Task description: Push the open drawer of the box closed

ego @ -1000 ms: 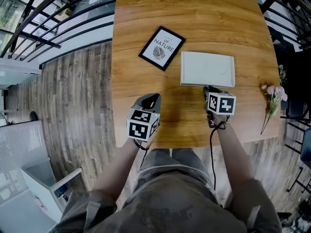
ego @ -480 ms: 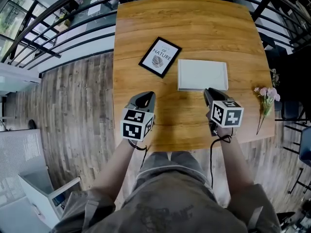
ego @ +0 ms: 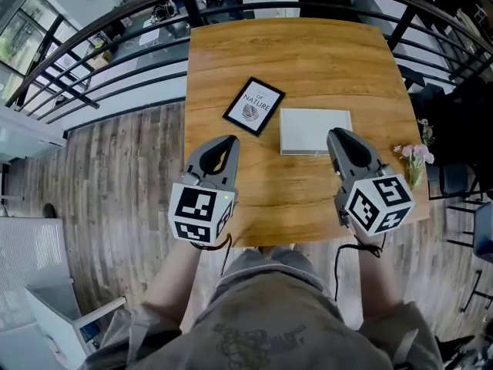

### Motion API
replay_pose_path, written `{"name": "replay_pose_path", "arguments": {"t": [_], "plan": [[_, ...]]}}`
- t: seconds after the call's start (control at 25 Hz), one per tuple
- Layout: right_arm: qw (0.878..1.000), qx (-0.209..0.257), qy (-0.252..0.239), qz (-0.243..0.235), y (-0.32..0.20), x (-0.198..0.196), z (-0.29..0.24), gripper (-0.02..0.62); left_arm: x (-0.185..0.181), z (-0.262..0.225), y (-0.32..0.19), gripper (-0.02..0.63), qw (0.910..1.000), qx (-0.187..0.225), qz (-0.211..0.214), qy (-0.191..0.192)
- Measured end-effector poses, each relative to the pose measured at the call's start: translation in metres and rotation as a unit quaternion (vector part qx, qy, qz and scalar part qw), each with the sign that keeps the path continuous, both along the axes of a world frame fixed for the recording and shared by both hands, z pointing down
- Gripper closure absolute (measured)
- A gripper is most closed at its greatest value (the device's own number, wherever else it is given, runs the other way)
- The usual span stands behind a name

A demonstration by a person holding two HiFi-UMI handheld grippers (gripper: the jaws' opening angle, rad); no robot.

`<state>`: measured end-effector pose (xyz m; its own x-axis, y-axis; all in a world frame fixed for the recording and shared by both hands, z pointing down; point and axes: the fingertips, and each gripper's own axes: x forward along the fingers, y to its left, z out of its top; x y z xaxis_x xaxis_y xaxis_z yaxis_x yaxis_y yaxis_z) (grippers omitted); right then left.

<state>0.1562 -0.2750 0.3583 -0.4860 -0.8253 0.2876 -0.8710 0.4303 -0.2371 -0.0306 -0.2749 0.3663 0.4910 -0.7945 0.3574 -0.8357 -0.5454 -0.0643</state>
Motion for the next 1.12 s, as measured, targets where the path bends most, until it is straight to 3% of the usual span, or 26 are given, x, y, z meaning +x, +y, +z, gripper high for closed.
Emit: {"name": "replay_pose_path", "arguments": {"t": [0.28, 0.6, 0.84, 1.12], "plan": [[0.993, 0.116, -0.025, -0.017, 0.033, -0.016, -0.097, 0.548, -0.009, -0.083, 0.023, 0.591, 0.9951, 0.098, 0.01, -0.002], [0.977, 0.209, -0.032, -0.02, 0.081, -0.031, -0.168, 0.554, -0.014, -0.144, 0.063, 0.591, 0.9857, 0.165, 0.024, 0.021], [0.974, 0.225, -0.013, -0.015, 0.101, -0.033, -0.17, 0.56, -0.022, -0.147, 0.082, 0.591, 0.9855, 0.166, 0.027, 0.026], [0.981, 0.19, 0.001, -0.033, 0.106, -0.043, -0.137, 0.561, -0.034, -0.113, 0.083, 0.591, 0.9893, 0.144, 0.02, 0.017]]}}
